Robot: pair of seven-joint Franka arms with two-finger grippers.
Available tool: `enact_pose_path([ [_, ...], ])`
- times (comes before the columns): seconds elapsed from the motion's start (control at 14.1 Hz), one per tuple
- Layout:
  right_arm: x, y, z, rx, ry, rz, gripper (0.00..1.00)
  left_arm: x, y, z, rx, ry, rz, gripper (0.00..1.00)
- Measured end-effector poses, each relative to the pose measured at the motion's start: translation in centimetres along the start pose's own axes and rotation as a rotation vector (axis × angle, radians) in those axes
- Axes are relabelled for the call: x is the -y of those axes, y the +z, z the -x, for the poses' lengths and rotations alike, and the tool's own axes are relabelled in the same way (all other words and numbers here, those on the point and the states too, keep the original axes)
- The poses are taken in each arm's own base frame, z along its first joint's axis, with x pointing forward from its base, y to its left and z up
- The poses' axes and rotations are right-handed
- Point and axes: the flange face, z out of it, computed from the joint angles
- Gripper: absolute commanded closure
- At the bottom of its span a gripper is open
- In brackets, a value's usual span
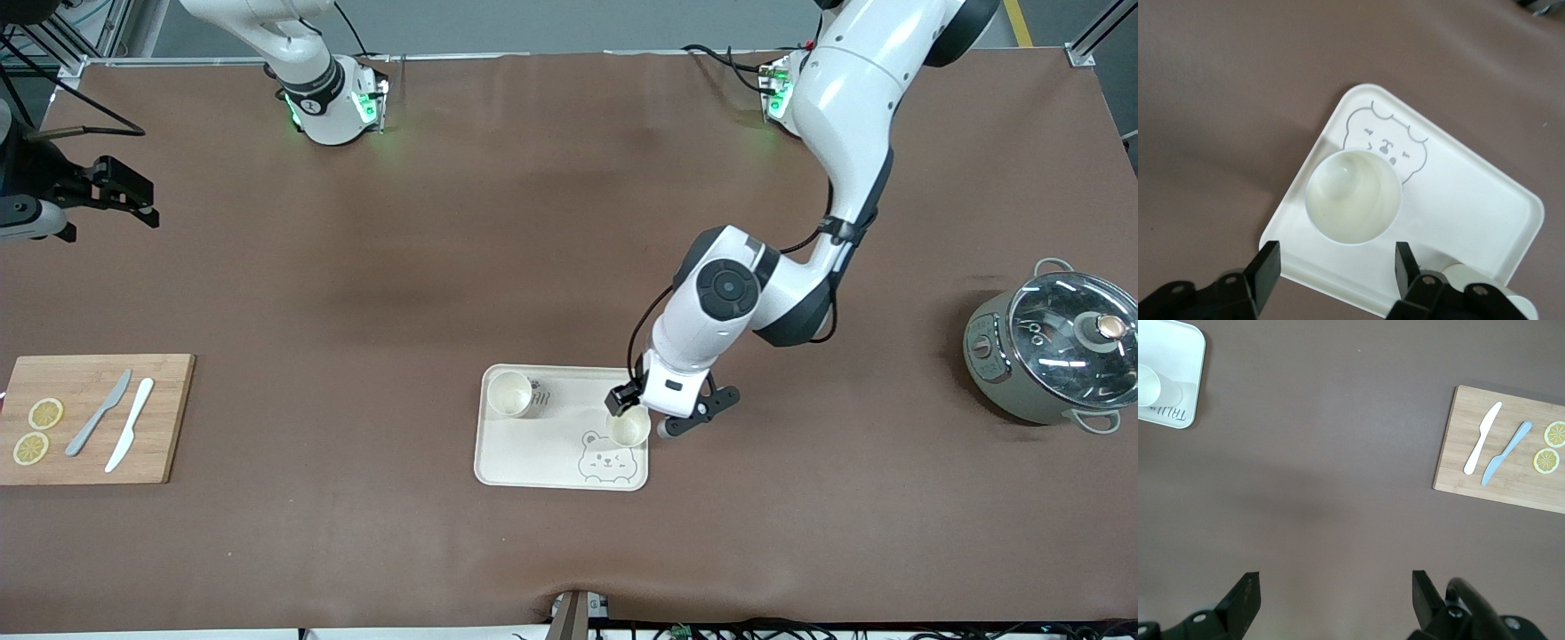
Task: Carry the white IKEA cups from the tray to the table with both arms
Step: 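Lower the left gripper around the white cup and close it, then lift the cup with the left gripper while the right gripper reaches the tray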
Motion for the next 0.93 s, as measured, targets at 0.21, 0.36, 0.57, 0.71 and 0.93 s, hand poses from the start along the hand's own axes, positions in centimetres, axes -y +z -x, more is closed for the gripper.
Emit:
enact_pose_path([
  [0.21, 0.0, 0.4, -0.7, 0.005, -0.001, 0.000, 0.00, 0.4, 1.8, 0.3, -0.006, 0.025, -0.031, 0.48],
  [0.36, 0.0, 1.4, -1.4, 0.024, -0.003, -0.003, 0.00, 0.9, 3.1, 0.2, -0.003, 0.025, -0.045, 0.49],
  [0.57, 0.2, 2.5, -2.3, 0.042, -0.010, -0.005, 0.00, 1.2, 3.9, -0.2, -0.015, 0.019, -0.028, 0.68],
  [0.71, 0.6, 3.0, -2.6, 0.051, -0.018, -0.006, 0.00, 1.3, 4.4, -0.5, -0.021, 0.016, -0.019, 0.90],
  [0.93, 0.3, 5.8, -3.8, 0.102, -0.017, -0.014, 0.00, 1.5, 4.6, -0.7, -0.024, 0.013, -0.018, 1.00],
])
